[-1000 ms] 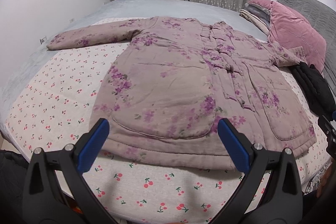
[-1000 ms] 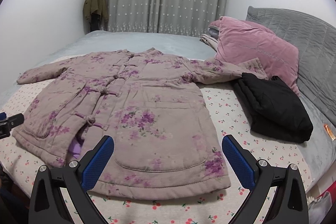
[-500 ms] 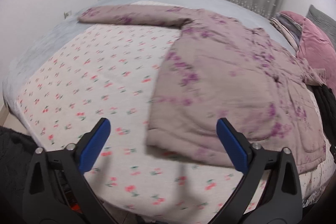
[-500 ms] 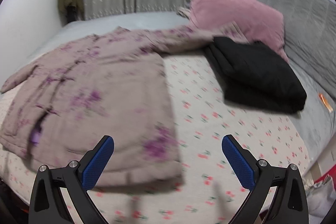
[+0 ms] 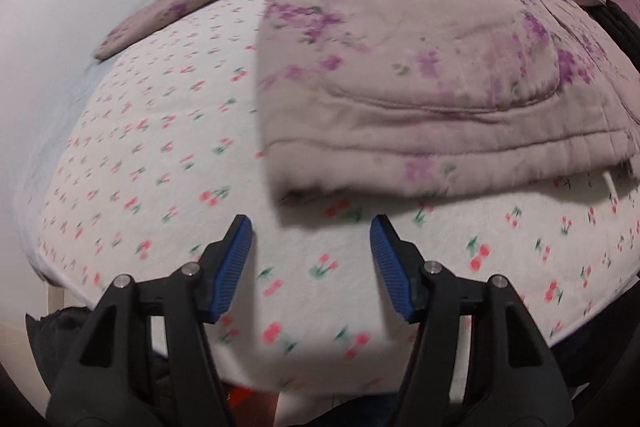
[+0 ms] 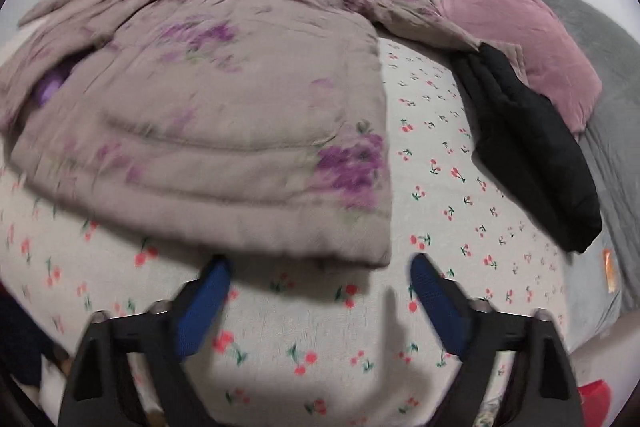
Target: Fold large clothes
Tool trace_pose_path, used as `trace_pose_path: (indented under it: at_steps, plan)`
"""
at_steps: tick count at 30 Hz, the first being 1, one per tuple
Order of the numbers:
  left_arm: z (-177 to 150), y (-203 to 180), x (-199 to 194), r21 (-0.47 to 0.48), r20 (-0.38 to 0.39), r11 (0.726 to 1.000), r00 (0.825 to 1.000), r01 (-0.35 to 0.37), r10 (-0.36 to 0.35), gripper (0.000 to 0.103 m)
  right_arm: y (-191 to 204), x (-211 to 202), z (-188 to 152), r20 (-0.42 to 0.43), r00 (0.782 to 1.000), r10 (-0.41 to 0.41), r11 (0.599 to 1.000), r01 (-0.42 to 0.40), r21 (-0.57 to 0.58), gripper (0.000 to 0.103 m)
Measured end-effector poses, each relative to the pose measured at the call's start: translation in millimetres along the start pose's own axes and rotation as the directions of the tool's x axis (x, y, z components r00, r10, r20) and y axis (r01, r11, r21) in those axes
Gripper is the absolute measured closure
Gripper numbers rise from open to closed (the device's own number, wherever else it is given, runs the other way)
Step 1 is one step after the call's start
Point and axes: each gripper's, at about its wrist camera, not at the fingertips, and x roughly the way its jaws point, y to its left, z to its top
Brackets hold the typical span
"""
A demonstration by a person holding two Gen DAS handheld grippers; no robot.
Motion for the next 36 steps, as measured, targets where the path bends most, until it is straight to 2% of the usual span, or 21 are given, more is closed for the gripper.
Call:
trace_pose_path:
  at_steps: [1,2,3,4,6,10,11,12,13,14,17,20,21,22,25,26,28,30,32,34,36]
  plan:
    - [4.0,-1.0,1.0,0.005,0.006,1.000,1.000,0.004,-0.004,0.040,-10.8,-0.5,4.4,0.014,0.999,0.035,0.997,-0.035,0.065,0.035]
    - [7.5,1.1,3.3,0.007,0.008,1.000,1.000,0.005,-0.005,0.040,-17.3,0.4,8.1,0.023,0.999,0.041,0.993,-0.043,0.111,0.047]
    - [12.2,1.7,8.1,0.002,0.003,1.000,1.000,0.001,-0.001,0.040,-23.9,3.3,11.3,0.024,0.999,0.032,0.987,-0.036,0.156,0.065]
    - [16.3,4.0,13.7,-0.016,-0.006,1.000,1.000,0.003,-0.003,0.040,-32.5,8.6,13.5,0.008,1.000,0.017,0.978,-0.018,0.207,0.074]
    - [21.0,9.2,14.8,-0.050,-0.012,0.998,1.000,0.024,-0.025,0.040,-41.8,17.9,18.7,-0.007,0.998,0.069,0.962,-0.065,0.267,0.080]
    - [28.4,18.7,16.1,-0.123,0.012,0.988,0.996,0.088,-0.087,0.046,-52.5,28.4,23.7,0.045,0.974,0.222,0.896,-0.222,0.383,0.076]
    - [30.9,21.1,17.8,-0.144,0.010,0.984,0.994,0.105,-0.105,0.057,-54.9,35.4,22.5,0.031,0.966,0.259,0.874,-0.247,0.419,0.076]
    - [32.1,24.1,18.9,-0.177,0.018,0.975,0.991,0.134,-0.133,0.061,-55.5,41.5,22.9,0.014,0.963,0.268,0.869,-0.248,0.428,0.076]
    - [33.4,27.3,17.6,-0.206,0.036,0.967,0.988,0.151,-0.147,0.079,-54.9,41.3,24.4,0.019,0.964,0.264,0.870,-0.247,0.427,0.078]
    - [35.1,28.5,15.8,-0.218,0.049,0.963,0.987,0.160,-0.153,0.086,-54.9,37.8,25.0,0.043,0.964,0.261,0.866,-0.254,0.430,0.090]
    - [38.9,40.9,-4.8,-0.289,0.166,0.928,0.967,0.235,-0.193,0.090,-59.6,24.0,27.2,0.130,0.954,0.269,0.842,-0.298,0.449,0.092]
    - [40.5,50.0,-30.5,-0.327,0.261,0.906,0.947,0.269,-0.188,0.091,-74.9,0.6,31.7,0.278,0.917,0.288,0.774,-0.393,0.496,0.093]
    - [41.6,54.8,-39.2,-0.350,0.282,0.889,0.938,0.296,-0.201,0.091,-78.6,-4.0,31.9,0.307,0.904,0.297,0.752,-0.419,0.508,0.094]
    - [42.9,59.0,-45.9,-0.372,0.286,0.873,0.934,0.316,-0.216,0.091,-82.0,-8.4,34.7,0.333,0.893,0.304,0.730,-0.443,0.520,0.094]
    - [42.3,64.5,-58.9,-0.403,0.263,0.862,0.941,0.308,-0.214,0.092,-86.8,-25.6,43.2,0.367,0.871,0.327,0.701,-0.484,0.524,0.094]
    - [37.3,66.2,-69.3,-0.418,0.246,0.848,0.939,0.325,-0.239,0.092,-90.1,-32.4,42.5,0.375,0.861,0.343,0.686,-0.503,0.526,0.094]
    - [29.6,66.6,-88.0,-0.411,0.249,0.844,0.933,0.346,-0.261,0.092,-101.6,-59.7,39.7,0.420,0.822,0.385,0.645,-0.565,0.515,0.095]
    - [18.2,57.3,-111.0,-0.368,0.260,0.859,0.927,0.355,-0.271,0.092,-105.4,-82.2,38.5,0.435,0.830,0.350,0.683,-0.543,0.488,0.095]
    - [8.6,48.9,-113.1,-0.344,0.254,0.873,0.929,0.346,-0.268,0.092,-103.9,-88.8,33.0,0.393,0.871,0.294,0.737,-0.468,0.487,0.095]
    - [-0.3,45.0,-91.3,-0.354,0.193,0.880,0.945,0.318,-0.264,0.092,-101.4,-68.5,22.8,0.298,0.921,0.251,0.775,-0.376,0.508,0.095]
    - [-5.2,50.2,-68.1,-0.385,0.133,0.878,0.959,0.283,-0.251,0.092,-103.1,-33.3,7.9,0.209,0.925,0.318,0.736,-0.379,0.560,0.094]
